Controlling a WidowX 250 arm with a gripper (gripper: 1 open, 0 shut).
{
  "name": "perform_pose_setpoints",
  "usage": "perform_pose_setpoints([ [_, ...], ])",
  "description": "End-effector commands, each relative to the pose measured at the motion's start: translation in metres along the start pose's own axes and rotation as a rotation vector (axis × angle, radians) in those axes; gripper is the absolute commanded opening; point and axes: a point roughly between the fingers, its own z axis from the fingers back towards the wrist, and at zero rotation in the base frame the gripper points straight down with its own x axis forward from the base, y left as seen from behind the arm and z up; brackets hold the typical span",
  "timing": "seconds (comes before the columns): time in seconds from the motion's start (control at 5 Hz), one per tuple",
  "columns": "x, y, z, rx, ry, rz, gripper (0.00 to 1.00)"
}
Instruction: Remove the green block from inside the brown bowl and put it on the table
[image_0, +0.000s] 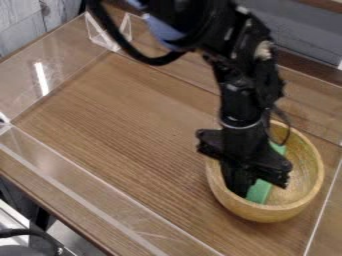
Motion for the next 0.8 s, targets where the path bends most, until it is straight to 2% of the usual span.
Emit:
perform_pose_setpoints([
  [0.0,-0.019,0.008,0.001,0.02,0.084,0.015,0.0],
  [0.2,-0.023,0.01,0.011,0.016,0.102,0.023,0.0],
  [0.6,-0.021,0.012,0.022,0.008,0.099,0.028,0.0],
])
